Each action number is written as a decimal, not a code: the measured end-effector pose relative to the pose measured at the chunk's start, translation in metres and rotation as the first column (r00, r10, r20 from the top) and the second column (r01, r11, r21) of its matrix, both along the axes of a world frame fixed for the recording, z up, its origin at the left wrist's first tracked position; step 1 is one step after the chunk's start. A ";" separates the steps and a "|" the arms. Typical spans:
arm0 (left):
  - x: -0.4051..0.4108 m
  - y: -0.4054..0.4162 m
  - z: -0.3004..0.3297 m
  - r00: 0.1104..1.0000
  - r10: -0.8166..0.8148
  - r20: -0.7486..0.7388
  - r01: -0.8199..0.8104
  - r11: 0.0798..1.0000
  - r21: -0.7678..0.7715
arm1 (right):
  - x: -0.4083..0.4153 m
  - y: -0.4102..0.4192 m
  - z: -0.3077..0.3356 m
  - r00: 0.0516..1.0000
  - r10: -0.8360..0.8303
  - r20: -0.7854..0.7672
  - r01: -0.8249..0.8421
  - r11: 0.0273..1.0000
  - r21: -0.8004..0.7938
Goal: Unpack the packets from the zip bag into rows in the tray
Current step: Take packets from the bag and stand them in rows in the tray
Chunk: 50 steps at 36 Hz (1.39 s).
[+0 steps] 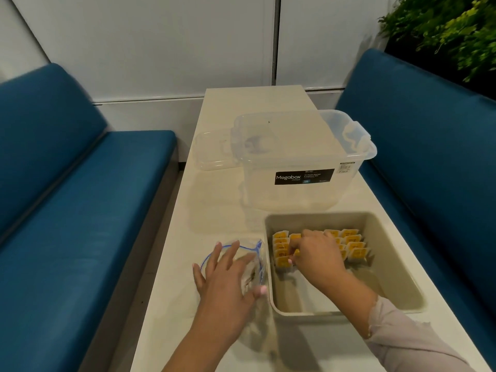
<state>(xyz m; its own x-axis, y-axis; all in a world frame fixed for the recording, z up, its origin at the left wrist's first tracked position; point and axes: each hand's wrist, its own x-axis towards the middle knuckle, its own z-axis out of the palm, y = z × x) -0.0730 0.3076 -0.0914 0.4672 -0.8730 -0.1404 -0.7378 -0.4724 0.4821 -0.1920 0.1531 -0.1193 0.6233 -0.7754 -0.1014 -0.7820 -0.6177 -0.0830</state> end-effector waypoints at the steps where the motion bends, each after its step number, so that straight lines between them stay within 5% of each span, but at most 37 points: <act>1: 0.005 0.002 0.000 1.000 0.030 -0.002 -0.030 0.999 -0.038 | 0.000 0.000 0.001 1.000 -0.003 0.013 0.003 1.000 0.004; 5: 0.027 0.011 -0.002 0.994 0.109 -0.019 -0.110 0.974 -0.199 | 0.000 0.002 0.008 0.997 -0.018 0.081 0.018 1.000 0.007; 15: 0.046 0.031 -0.007 0.983 0.161 -0.087 -0.163 0.986 -0.022 | 0.038 0.032 0.033 0.954 0.125 0.273 -0.137 0.990 0.027; 22: 0.046 0.031 -0.013 0.984 0.137 -0.116 -0.140 0.990 -0.026 | 0.081 0.059 0.021 0.906 0.412 -0.091 -0.420 0.904 -0.081; 28: 0.047 0.032 -0.014 0.982 0.135 -0.132 -0.140 0.990 -0.024 | 0.102 0.071 0.010 0.845 0.464 -0.267 -0.498 0.864 -0.077; 43: 0.049 0.032 -0.016 0.983 0.131 -0.131 -0.136 0.990 -0.029 | 0.102 0.069 0.016 0.869 0.436 -0.233 -0.461 0.885 -0.063; 50: 0.048 0.031 -0.015 0.984 0.130 -0.125 -0.135 0.990 -0.029 | 0.112 0.072 0.006 0.828 0.447 -0.339 -0.492 0.869 -0.057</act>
